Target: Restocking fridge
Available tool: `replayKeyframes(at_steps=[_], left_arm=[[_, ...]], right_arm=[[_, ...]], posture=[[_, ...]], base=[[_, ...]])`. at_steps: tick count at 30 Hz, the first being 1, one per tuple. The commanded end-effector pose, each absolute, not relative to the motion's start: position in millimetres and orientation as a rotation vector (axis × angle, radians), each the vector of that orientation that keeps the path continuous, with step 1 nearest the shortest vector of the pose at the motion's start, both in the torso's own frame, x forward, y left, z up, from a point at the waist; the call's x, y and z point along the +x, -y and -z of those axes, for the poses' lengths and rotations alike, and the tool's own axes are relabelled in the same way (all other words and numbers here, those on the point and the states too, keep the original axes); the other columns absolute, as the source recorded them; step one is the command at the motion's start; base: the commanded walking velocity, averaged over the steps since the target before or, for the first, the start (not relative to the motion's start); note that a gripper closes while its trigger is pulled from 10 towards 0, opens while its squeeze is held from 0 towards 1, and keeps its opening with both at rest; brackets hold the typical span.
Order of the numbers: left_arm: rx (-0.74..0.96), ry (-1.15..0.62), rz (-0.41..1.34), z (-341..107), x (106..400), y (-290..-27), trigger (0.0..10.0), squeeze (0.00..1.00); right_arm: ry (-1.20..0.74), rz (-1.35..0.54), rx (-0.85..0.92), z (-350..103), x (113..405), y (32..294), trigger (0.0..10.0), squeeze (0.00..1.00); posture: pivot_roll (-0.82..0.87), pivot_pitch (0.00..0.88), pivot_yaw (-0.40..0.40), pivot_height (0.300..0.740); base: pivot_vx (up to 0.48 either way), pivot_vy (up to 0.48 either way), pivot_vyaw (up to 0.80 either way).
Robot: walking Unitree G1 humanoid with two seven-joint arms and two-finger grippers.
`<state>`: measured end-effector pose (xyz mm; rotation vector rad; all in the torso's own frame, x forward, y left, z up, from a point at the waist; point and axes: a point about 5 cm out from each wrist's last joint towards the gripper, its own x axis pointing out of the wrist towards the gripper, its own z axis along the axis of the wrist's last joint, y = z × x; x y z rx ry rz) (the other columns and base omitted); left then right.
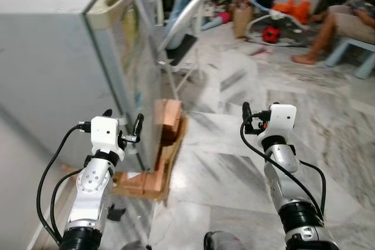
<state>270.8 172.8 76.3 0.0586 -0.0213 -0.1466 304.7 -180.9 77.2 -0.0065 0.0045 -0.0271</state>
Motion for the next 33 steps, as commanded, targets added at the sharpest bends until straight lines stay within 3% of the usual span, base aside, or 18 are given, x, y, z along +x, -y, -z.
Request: replayKeyframes(at_steps=[1, 11, 21, 26, 33], left_arm=[[0.057, 0.05, 0.169, -82, 274, -169, 10.0, 0.0], [0.068, 0.04, 0.122, -79, 268, -178, 10.0, 0.0], [0.082, -0.059, 0.195, -58, 250, -178, 10.0, 0.0], [0.111, -0.104, 0.059, -49, 251, -199, 10.0, 0.0], [0.113, -0.082, 0.008, -55, 263, -206, 10.0, 0.0]], right_arm=[[0.0, 0.032, -0.012, -79, 307, 184, 10.0, 0.0], [0.004, 0.023, -0.013, -78, 306, 181, 10.0, 0.0], [-0.025, -0.059, 0.029, -72, 304, 174, 10.0, 0.0], [-0.069, -0.095, 0.02, -66, 302, 168, 10.0, 0.0], [-0.073, -0.154, -0.007, -65, 298, 165, 10.0, 0.0]], posture=[[-0.01, 0.0, -0.01, 0.74], [-0.01, 0.0, -0.009, 0.74], [0.0, 0.0, -0.012, 0.74], [0.0, 0.0, -0.023, 0.74], [0.0, 0.0, -0.036, 0.74]], base=[[0.352, 0.0, -0.8], [0.031, 0.0, -0.17], [0.0, 0.0, 0.0], [0.0, 0.0, 0.0], [0.0, 0.0, 0.0]])
